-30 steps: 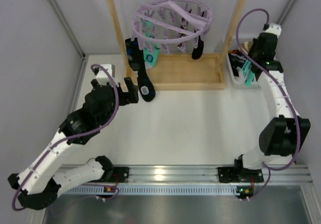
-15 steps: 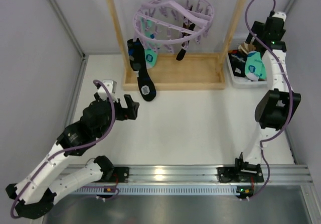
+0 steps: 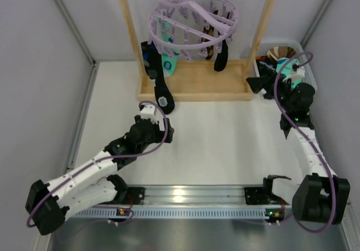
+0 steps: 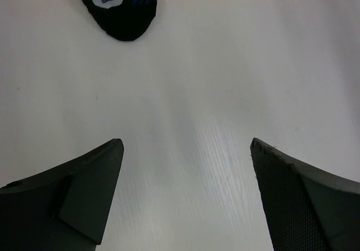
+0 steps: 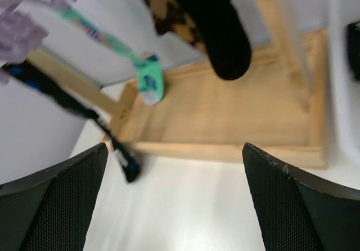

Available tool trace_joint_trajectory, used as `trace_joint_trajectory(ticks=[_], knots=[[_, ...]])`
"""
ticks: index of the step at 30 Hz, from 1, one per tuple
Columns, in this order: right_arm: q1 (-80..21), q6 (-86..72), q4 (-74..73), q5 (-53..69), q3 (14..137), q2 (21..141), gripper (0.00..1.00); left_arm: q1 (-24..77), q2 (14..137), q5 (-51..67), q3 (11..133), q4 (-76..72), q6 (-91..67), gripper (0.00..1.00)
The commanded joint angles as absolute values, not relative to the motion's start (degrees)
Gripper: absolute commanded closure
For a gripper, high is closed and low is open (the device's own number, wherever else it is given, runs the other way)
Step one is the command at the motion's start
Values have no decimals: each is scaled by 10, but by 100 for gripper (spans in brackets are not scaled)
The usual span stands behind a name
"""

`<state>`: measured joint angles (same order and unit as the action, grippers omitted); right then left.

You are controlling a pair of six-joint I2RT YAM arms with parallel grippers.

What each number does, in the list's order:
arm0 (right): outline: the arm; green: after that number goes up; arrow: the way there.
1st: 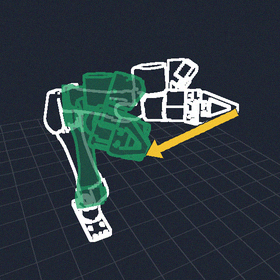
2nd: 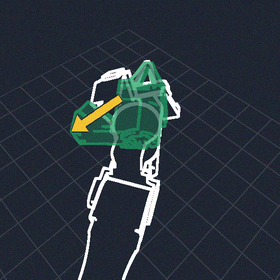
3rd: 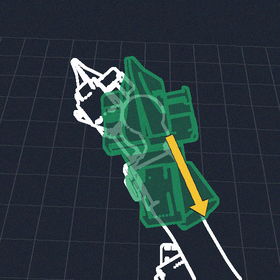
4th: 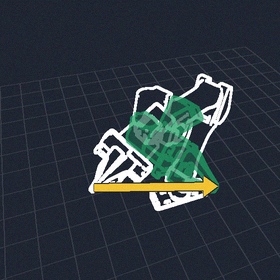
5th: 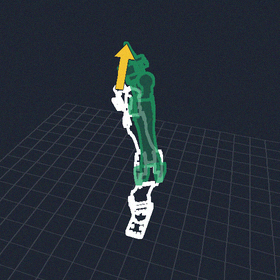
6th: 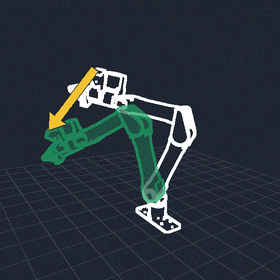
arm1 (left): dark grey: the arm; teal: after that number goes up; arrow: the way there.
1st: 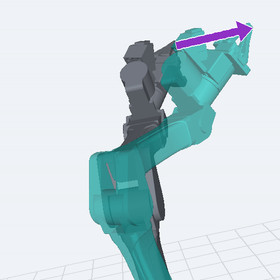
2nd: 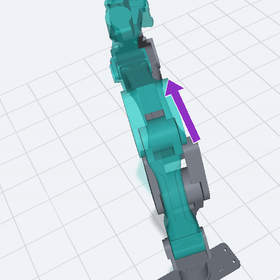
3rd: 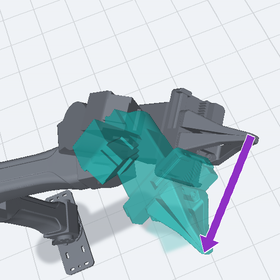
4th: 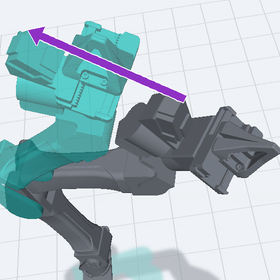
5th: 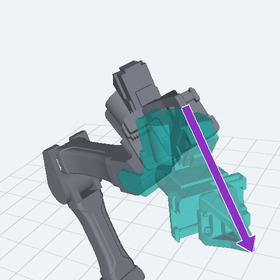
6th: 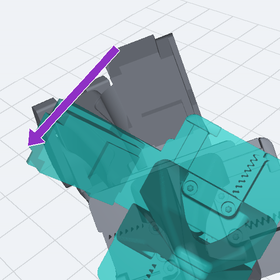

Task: Remove the socks clipped to the hanger

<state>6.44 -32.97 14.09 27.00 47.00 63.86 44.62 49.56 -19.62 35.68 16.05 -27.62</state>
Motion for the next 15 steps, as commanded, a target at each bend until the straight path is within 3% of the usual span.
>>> trace_joint_trajectory(ticks=[1, 9, 15], knots=[[48, -417, 305, 387, 398, 605, 1, 424, 519, -151, 313, -105, -252, 2], [47, -417, 317, 434, 323, 533, 1, 270, 699, -6, 348, -336, -147, 2], [46, -419, 301, 427, 301, 473, 1, 135, 831, 199, 432, -451, -95, 2]])
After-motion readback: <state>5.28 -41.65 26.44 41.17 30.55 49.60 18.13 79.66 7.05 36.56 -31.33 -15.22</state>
